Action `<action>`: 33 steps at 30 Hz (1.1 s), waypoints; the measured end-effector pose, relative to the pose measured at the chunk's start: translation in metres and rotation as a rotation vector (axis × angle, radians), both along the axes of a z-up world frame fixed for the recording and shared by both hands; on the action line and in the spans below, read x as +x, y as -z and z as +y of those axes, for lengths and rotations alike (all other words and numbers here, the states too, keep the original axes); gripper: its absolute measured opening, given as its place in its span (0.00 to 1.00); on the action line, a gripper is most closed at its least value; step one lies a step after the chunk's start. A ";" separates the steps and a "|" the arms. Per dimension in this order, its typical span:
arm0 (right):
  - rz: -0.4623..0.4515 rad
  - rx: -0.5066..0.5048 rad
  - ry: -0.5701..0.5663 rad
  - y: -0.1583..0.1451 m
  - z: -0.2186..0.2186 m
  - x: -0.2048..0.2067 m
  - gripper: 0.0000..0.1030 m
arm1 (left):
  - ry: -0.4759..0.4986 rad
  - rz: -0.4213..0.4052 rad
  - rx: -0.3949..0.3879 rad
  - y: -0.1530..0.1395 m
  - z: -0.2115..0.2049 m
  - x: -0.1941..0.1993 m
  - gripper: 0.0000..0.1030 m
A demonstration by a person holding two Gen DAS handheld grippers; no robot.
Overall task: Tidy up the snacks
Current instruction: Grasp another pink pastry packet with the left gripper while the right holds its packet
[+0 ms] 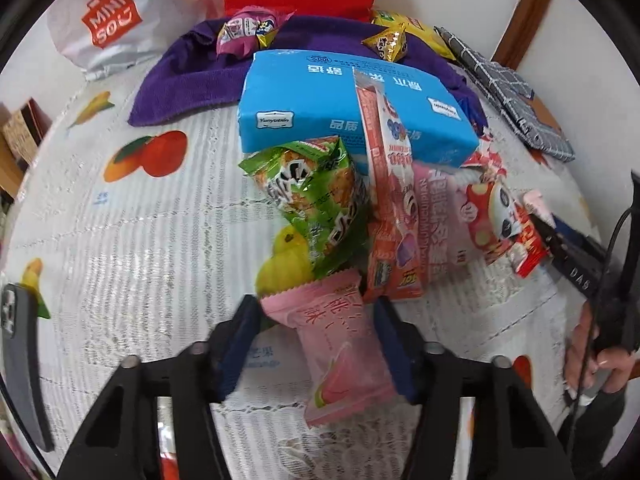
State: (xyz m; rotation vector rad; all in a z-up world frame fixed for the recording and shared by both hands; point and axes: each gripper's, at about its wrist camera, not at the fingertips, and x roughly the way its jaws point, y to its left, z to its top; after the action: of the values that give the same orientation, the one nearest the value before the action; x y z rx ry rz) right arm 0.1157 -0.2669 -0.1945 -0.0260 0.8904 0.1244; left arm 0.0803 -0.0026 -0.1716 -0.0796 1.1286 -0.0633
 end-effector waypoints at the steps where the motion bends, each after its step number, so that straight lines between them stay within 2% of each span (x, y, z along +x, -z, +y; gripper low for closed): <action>1: 0.000 -0.005 0.001 0.000 0.000 -0.001 0.46 | 0.008 -0.006 0.010 0.000 0.000 -0.003 0.43; 2: -0.001 -0.010 0.001 0.000 0.001 -0.001 0.46 | 0.010 -0.009 0.012 0.000 0.003 -0.004 0.35; 4: -0.004 -0.030 0.003 0.000 0.003 -0.003 0.45 | 0.001 -0.015 0.003 -0.002 0.007 -0.006 0.31; 10: -0.004 -0.035 0.017 0.000 0.000 -0.011 0.48 | -0.001 -0.023 -0.072 -0.001 0.018 -0.008 0.31; 18: 0.025 -0.046 0.026 -0.008 0.004 -0.023 0.41 | 0.003 -0.050 -0.141 -0.008 0.029 -0.014 0.31; 23: 0.013 -0.026 0.016 -0.020 0.011 -0.026 0.32 | 0.006 -0.085 -0.158 -0.023 0.037 -0.015 0.31; 28: 0.036 -0.036 -0.013 -0.017 0.020 -0.018 0.32 | -0.005 -0.115 -0.148 -0.036 0.047 -0.011 0.31; 33: 0.041 -0.052 -0.018 -0.006 0.023 -0.011 0.41 | -0.019 -0.120 -0.146 -0.040 0.051 -0.011 0.31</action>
State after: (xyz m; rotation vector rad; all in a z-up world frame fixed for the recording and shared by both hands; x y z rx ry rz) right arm 0.1046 -0.2437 -0.1888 -0.0804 0.9347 0.1187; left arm 0.0693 0.0479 -0.1317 -0.2140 1.0021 -0.1319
